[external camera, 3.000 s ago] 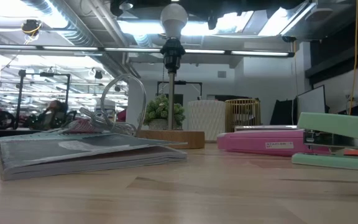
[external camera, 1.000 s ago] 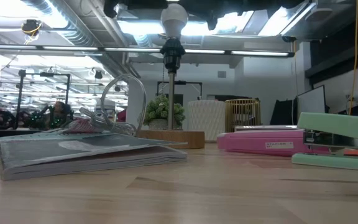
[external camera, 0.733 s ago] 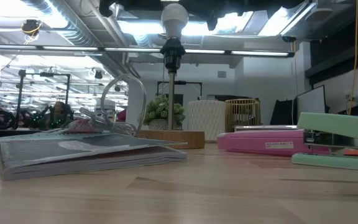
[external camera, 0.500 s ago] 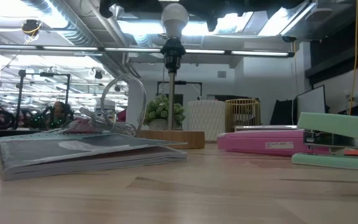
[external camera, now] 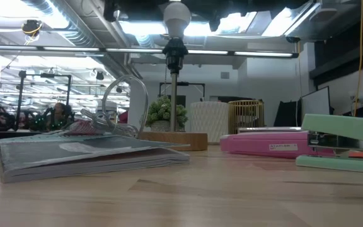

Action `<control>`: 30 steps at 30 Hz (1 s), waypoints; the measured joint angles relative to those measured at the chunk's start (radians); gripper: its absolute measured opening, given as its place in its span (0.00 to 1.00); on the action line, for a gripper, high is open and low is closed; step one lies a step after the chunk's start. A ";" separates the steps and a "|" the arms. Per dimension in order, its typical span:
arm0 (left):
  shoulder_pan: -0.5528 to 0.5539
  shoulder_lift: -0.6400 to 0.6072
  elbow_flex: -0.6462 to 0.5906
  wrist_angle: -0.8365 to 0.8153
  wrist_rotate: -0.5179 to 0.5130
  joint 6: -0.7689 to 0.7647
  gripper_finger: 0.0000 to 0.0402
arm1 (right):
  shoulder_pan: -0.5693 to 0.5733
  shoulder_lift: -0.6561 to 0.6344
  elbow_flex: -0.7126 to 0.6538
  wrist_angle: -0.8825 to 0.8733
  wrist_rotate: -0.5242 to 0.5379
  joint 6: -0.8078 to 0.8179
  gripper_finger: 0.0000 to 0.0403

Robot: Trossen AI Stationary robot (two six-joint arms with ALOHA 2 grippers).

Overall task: Screw lightbulb
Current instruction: Insert the lightbulb into the lamp

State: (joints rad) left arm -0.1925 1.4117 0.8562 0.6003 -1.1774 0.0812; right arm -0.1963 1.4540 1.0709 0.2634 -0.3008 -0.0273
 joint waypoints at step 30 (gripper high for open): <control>-0.115 0.001 0.000 -0.123 0.119 -0.229 0.00 | 0.000 0.002 -0.001 0.010 0.041 -0.005 0.11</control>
State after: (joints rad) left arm -0.3079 1.4124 0.8562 0.4778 -1.0580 -0.1482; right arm -0.1959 1.4555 1.0695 0.2732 -0.2593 -0.0319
